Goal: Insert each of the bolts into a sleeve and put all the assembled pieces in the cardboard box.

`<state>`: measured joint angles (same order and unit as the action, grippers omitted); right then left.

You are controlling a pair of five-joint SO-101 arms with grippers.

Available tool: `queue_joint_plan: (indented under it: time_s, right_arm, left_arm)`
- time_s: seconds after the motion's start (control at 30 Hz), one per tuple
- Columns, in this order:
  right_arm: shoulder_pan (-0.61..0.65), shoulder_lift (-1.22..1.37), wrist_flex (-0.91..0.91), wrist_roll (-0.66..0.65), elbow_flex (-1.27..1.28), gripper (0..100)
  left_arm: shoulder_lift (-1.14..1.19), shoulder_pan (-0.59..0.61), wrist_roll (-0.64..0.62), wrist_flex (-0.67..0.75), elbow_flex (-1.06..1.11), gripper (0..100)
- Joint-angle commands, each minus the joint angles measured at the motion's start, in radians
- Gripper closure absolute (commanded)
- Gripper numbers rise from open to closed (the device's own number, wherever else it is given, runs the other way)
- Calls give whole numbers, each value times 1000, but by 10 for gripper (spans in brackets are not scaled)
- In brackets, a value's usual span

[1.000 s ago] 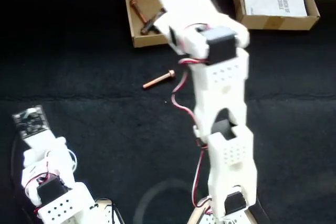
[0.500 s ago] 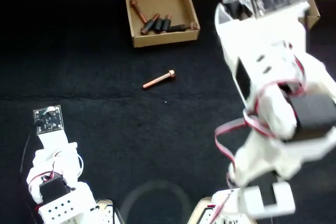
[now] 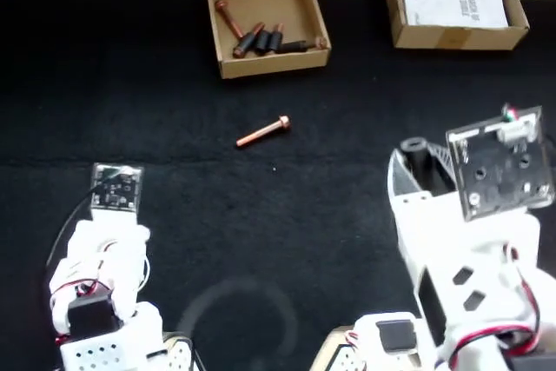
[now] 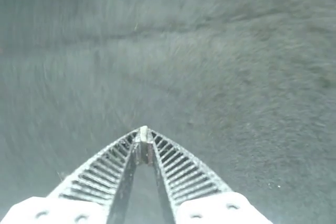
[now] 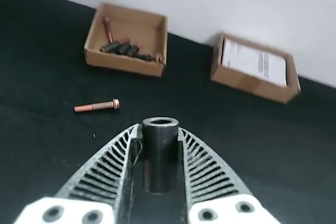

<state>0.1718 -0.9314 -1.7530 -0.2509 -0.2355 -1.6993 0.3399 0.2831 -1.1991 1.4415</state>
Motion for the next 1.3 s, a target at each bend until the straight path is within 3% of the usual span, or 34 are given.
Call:
queue_joint_plan:
  time_s: [0.0,0.13,0.47,0.53,0.83,1.0,1.17,1.27]
  right_arm:
    - [-82,-114,-8,9,107,991]
    - [-110,-222,-8,9,220,991]
    - [-143,-369,-7,58,469,991]
    - [-194,-383,-7,54,492,991]
    - [-305,-490,28,5,616,991]
    - [-378,-572,81,3,742,991]
    - [-401,-625,107,2,817,991]
    - [-403,-631,116,-34,826,991]
  left_arm:
    - [145,-50,23,2,-163,970]
    - [509,-84,18,-12,-426,971]
    - [1374,-186,-34,-198,-1102,970]
    - [1508,-226,21,-222,-1211,970]
    - [2025,-409,514,-413,-1756,970]
    - [2307,-470,582,-462,-2081,963]
    - [2583,-515,583,-520,-2387,816]
    - [2717,-522,580,-525,-2546,799]
